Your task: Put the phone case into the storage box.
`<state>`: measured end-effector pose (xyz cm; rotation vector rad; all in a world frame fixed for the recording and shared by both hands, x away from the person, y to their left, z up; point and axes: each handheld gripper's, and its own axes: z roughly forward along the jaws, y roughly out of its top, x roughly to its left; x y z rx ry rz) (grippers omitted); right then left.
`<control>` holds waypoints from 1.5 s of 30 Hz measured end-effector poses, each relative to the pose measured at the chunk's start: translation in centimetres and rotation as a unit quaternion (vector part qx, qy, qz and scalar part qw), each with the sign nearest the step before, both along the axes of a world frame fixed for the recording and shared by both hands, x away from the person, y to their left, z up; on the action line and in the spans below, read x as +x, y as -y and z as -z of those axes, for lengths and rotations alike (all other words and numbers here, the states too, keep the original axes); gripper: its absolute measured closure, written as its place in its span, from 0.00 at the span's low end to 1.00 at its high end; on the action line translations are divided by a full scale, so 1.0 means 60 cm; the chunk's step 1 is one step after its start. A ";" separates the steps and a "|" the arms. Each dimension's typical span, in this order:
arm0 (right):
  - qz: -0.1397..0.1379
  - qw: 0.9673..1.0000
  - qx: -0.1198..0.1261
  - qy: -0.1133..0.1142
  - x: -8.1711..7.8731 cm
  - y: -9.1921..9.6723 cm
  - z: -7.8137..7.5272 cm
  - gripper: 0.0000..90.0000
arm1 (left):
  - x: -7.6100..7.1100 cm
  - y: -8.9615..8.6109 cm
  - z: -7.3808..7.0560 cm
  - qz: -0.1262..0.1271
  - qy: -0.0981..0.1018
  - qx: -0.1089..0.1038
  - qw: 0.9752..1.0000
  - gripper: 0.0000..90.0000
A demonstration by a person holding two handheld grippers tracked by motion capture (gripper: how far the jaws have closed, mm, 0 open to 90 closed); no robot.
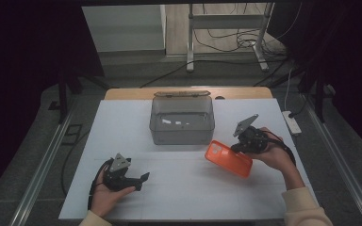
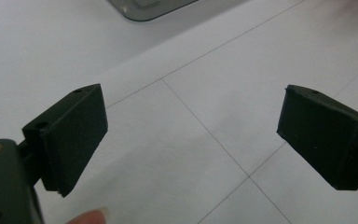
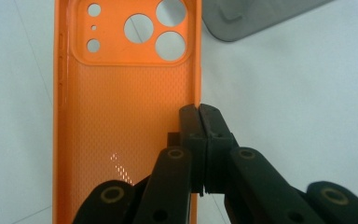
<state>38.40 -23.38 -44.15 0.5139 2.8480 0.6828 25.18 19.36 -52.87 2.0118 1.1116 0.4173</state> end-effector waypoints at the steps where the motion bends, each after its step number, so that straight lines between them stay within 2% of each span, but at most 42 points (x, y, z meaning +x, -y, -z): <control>1: 0.002 1.000 0.002 -0.002 0.000 0.001 -0.002 0.99 | 0.000 0.000 0.000 0.000 0.000 0.000 1.000 0.09; 14: 0.015 0.999 0.032 0.013 -0.009 0.006 -0.029 0.99 | 0.003 0.000 0.000 -0.001 -0.002 -0.005 1.000 0.09; 24: 0.022 0.999 0.035 0.018 -0.012 0.007 -0.036 0.99 | 0.002 0.000 -0.002 0.000 -0.002 -0.007 1.000 0.09; 30: 0.020 0.999 0.039 0.024 -0.016 0.008 -0.042 0.99 | 0.001 0.001 -0.004 0.003 -0.005 -0.016 1.000 0.09; 45: 0.016 0.999 0.036 0.028 -0.021 -0.007 -0.042 0.99 | 0.002 0.001 -0.006 0.002 -0.010 -0.026 1.000 0.09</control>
